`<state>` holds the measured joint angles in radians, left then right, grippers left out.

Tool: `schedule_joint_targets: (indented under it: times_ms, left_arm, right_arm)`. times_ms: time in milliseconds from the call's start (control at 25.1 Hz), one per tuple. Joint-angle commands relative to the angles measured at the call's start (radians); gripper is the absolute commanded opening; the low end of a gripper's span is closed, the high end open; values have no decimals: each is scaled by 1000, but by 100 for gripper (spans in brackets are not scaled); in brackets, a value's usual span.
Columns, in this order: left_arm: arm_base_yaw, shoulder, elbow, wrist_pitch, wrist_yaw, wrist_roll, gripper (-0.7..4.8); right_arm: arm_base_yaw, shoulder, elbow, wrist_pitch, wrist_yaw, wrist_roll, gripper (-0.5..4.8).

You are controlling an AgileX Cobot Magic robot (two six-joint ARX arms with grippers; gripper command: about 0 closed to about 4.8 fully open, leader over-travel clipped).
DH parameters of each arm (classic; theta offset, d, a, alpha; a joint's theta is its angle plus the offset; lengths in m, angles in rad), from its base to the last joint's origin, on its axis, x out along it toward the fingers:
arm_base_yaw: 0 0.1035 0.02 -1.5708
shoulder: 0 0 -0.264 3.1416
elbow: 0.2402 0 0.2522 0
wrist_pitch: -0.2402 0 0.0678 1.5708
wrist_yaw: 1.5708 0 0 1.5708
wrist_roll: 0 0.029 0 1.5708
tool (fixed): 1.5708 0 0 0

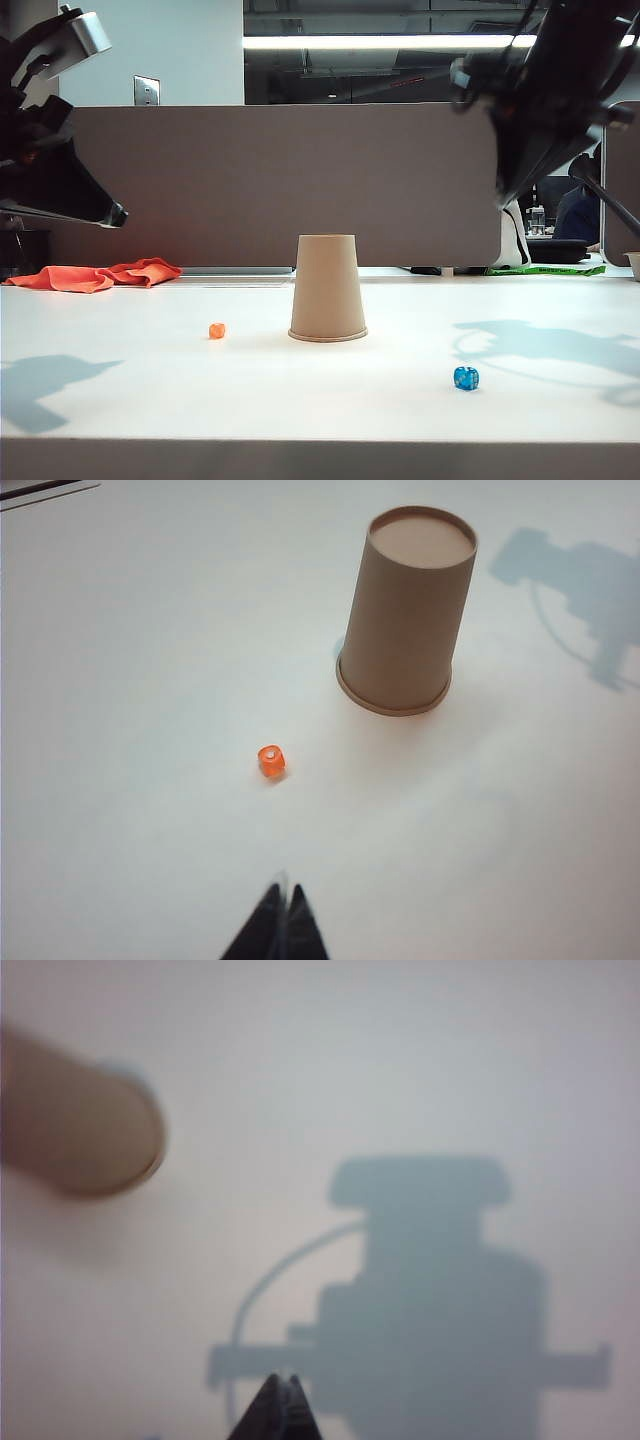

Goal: Throw the dice onto the paper cup, compare its value with the values of the other dice on the table, place the die with the higher value on the paper cup, and take no action if both dice have the same value.

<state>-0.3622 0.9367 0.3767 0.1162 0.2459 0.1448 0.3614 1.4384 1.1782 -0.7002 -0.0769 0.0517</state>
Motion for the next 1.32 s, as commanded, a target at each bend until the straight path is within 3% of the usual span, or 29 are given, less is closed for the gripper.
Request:
schedule_joint_targets:
  times_ms: [40, 399, 678, 878, 1317]
  left_arm:
    - [-2, -2, 4, 12, 2, 1, -5]
    - [-2, -2, 4, 12, 1, 1, -5]
    - [-1, -2, 4, 12, 1, 1, -5]
    - [-2, -2, 4, 12, 2, 1, -5]
    - [-1, -2, 4, 12, 2, 1, -5]
  right_arm:
    - [24, -46, 2, -150, -45, -5, -6]
    - [146, -107, -53, -268, 19, -24, -7]
    - [289, -159, -196, -122, 151, 16, -6]
    - [335, -192, -294, 32, 203, 57, -6]
    - [337, -287, -454, 183, 129, 95, -6]
